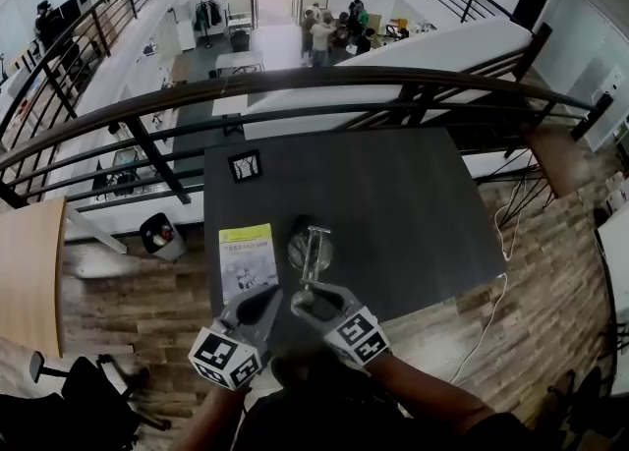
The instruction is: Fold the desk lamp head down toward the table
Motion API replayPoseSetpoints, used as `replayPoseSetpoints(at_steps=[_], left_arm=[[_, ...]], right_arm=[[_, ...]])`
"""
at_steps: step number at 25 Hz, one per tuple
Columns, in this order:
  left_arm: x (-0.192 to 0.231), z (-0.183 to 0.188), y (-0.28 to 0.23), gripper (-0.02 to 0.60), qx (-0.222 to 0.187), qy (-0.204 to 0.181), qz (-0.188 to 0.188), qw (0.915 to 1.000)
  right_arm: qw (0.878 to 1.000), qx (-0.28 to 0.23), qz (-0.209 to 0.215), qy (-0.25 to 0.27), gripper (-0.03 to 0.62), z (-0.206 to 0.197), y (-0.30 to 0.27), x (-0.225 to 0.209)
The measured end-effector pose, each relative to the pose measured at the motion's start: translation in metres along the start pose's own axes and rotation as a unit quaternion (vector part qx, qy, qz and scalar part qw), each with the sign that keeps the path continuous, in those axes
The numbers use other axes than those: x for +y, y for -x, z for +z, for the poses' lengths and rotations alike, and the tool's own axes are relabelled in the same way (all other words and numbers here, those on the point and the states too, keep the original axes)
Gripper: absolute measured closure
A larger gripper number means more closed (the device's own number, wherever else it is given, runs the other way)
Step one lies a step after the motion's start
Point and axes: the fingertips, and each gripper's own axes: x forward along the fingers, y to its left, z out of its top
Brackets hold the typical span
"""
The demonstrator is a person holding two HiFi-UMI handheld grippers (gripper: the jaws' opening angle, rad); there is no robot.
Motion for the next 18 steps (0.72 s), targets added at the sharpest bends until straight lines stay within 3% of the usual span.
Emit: replayPoseSetpoints(at_steps=[18], left_arm=[[0.008, -0.016, 0.012, 0.580, 0.015, 0.004, 0.013, 0.9998]], right_arm=[[0.992, 0.084, -0.040, 0.088, 0.393, -0.079, -0.056, 0.001]])
